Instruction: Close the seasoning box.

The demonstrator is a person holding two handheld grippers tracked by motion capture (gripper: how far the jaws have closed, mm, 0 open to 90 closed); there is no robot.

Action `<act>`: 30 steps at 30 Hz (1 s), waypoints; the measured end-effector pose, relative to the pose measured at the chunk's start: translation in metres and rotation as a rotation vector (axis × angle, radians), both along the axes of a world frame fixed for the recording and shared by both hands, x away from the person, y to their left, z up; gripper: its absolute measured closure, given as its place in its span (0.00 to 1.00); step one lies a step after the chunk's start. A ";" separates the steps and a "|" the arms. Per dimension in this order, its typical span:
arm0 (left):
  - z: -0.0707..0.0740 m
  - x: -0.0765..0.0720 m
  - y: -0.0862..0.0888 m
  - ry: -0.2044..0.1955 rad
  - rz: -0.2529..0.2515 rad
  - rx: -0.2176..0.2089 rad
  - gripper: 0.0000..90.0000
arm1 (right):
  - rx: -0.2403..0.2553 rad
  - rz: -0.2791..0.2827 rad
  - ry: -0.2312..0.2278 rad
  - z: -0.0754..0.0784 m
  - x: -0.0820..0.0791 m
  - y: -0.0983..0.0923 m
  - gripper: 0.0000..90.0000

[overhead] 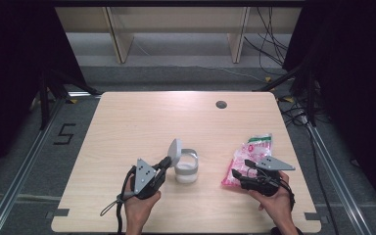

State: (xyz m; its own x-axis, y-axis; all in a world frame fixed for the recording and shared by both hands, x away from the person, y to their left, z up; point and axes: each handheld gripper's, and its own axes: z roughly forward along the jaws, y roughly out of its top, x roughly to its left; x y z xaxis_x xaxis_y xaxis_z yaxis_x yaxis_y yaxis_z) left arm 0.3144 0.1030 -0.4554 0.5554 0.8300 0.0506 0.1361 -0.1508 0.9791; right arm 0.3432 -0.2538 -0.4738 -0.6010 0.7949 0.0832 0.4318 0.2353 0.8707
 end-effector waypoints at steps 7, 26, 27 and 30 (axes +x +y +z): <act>0.000 -0.001 -0.007 0.005 -0.014 -0.007 0.97 | 0.002 0.006 -0.006 0.000 0.001 0.000 0.40; -0.003 -0.006 0.004 0.020 -0.044 -0.031 0.50 | 0.002 0.010 -0.001 0.000 0.000 0.001 0.40; -0.004 -0.007 0.002 0.034 -0.036 -0.045 0.48 | 0.002 0.009 -0.002 0.000 0.000 0.001 0.40; -0.006 -0.008 0.002 0.039 -0.029 -0.037 0.44 | -0.001 0.013 -0.007 0.000 0.000 0.001 0.40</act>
State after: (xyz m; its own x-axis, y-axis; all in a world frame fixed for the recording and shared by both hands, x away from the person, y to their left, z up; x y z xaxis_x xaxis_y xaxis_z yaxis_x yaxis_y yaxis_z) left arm 0.3061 0.1049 -0.4609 0.5802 0.8145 -0.0024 0.1706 -0.1186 0.9782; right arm 0.3430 -0.2531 -0.4737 -0.6120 0.7870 0.0779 0.4227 0.2423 0.8733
